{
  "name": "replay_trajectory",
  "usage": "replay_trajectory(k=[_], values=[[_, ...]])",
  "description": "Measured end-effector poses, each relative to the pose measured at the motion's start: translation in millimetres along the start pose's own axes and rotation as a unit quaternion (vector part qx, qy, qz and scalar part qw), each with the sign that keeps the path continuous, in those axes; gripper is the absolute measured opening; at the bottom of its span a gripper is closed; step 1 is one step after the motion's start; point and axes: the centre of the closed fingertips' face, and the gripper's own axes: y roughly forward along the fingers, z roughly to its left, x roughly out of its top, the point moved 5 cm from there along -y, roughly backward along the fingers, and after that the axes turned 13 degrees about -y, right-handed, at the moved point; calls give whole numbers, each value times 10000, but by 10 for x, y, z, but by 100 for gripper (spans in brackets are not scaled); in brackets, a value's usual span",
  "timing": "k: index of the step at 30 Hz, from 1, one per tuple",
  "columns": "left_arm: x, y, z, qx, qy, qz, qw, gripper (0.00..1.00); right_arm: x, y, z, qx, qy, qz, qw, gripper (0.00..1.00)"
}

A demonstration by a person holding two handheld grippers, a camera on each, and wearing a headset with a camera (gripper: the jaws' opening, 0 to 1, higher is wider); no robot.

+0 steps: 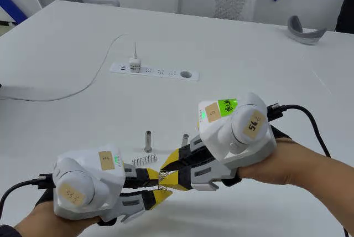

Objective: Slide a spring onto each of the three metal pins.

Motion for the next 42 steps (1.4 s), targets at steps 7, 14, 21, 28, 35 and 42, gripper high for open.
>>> replay_trajectory(k=[7,14,21,28,35,42], values=[[2,0,-5,1,15,2,10000,12,1,-6,7,-18,33,-2,10000,12],[11,4,-12,1,-6,-38,10000,12,-27,-7,17,-18,64,48,10000,12],[19,-15,14,56,-95,-66,9999,17,-56,-19,21,-54,145,50,9999,12],[17,-35,50,124,-192,-85,9997,22,-78,-27,12,-93,191,47,9998,12],[8,-58,77,187,-341,-92,9992,29,-101,-43,1,-129,224,49,9997,12],[-2,-85,110,272,-501,-123,9983,37,-110,-59,-16,-178,255,33,9995,12]])
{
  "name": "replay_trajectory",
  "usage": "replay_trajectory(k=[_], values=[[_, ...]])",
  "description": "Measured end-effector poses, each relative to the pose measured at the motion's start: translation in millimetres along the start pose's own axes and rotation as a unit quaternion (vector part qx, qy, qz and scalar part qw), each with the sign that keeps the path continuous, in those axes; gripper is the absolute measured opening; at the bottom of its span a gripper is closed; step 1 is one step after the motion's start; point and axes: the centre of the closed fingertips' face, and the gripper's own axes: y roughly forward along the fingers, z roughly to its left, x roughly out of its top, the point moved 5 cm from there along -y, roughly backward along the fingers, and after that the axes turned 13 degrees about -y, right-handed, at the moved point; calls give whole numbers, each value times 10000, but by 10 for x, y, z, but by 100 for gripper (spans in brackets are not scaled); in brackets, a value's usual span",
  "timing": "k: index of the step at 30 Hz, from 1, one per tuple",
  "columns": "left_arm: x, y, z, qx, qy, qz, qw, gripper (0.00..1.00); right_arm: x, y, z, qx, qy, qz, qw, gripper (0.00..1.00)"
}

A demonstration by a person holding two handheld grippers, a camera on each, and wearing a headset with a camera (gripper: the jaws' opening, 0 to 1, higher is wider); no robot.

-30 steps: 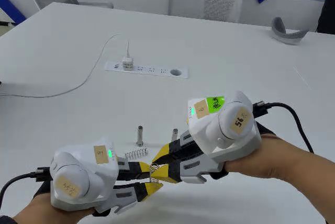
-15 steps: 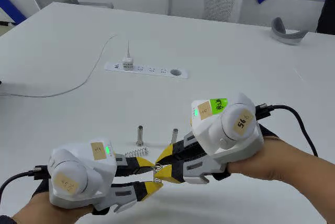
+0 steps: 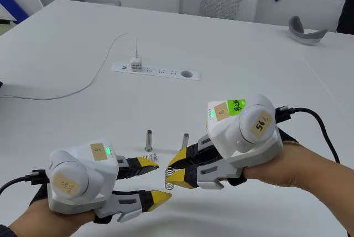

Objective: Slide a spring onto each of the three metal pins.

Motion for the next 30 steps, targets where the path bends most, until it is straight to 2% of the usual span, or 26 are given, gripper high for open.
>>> replay_trajectory(k=[12,30], values=[[-8,-56,90,176,-283,-57,9994,49,-32,-35,-32,-80,64,10,9999,12],[-8,-142,212,437,-477,-154,9978,59,-62,-102,-120,-239,169,-17,9996,12]])
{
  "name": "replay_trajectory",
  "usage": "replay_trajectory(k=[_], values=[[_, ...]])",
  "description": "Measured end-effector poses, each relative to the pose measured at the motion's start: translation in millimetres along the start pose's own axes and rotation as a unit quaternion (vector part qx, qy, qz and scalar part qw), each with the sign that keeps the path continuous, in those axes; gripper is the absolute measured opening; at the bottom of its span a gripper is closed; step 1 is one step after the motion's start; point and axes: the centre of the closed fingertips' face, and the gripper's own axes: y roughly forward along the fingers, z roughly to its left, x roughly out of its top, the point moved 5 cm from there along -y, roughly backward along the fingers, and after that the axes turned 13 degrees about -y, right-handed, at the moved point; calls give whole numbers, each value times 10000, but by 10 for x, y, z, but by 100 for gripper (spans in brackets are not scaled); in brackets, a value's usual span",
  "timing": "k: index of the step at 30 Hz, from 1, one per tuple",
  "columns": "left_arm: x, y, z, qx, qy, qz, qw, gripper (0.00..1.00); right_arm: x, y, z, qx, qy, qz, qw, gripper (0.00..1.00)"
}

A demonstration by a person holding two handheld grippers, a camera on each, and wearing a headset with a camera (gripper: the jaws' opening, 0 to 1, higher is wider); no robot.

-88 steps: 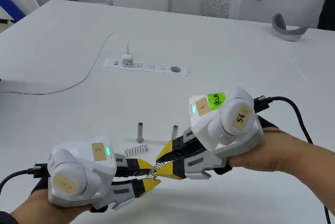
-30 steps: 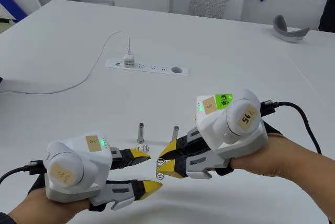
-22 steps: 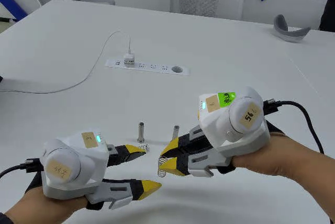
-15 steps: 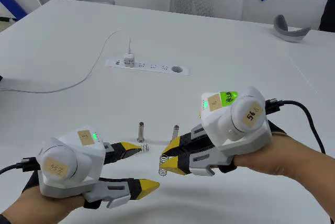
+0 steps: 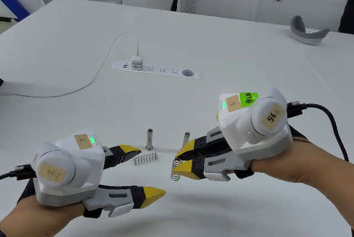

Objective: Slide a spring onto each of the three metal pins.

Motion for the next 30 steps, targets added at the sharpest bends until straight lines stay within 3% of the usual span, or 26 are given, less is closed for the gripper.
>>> replay_trajectory(k=[12,30], values=[[-10,-45,75,134,-94,-33,9999,61,-29,-56,-79,-140,68,19,9999,12],[-45,-60,91,194,-128,-4,9997,63,-118,-183,-284,-528,243,109,9983,12]])
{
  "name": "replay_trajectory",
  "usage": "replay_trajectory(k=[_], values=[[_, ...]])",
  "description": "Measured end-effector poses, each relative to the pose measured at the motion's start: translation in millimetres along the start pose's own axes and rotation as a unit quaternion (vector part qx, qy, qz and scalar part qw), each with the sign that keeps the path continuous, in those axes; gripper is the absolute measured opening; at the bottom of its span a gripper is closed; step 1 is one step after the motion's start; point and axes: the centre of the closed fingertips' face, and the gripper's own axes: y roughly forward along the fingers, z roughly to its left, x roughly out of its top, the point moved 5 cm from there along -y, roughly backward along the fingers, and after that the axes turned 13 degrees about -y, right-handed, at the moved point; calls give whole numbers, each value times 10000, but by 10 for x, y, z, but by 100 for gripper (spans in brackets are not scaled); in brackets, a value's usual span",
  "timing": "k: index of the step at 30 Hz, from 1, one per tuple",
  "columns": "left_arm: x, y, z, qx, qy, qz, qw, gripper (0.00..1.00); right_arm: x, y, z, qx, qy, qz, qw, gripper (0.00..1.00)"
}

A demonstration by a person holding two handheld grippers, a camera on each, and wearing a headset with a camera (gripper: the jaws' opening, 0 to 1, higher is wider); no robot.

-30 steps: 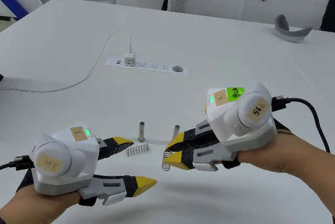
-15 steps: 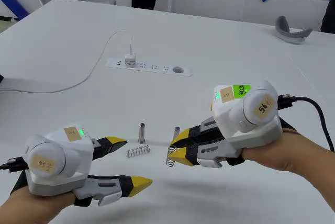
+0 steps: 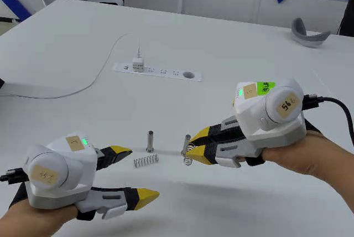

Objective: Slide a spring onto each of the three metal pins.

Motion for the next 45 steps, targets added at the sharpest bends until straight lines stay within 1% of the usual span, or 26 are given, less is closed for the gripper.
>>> replay_trajectory(k=[8,13,24,27,34,45], values=[[-6,0,17,19,-21,5,10000,63,-46,-17,-140,-156,94,23,9998,12],[-6,9,25,18,-33,10,10000,63,-76,-18,-267,-350,193,28,9992,12],[-25,24,34,13,-54,25,10000,63,-117,27,-454,-639,383,12,9972,12],[-25,21,37,21,-62,24,10000,63,-124,45,-483,-706,418,17,9966,12],[-35,24,38,21,-75,40,10000,62,-162,115,-547,-769,577,-22,9954,12],[-46,24,48,34,-89,61,9999,62,-196,188,-564,-792,678,-12,9946,12]])
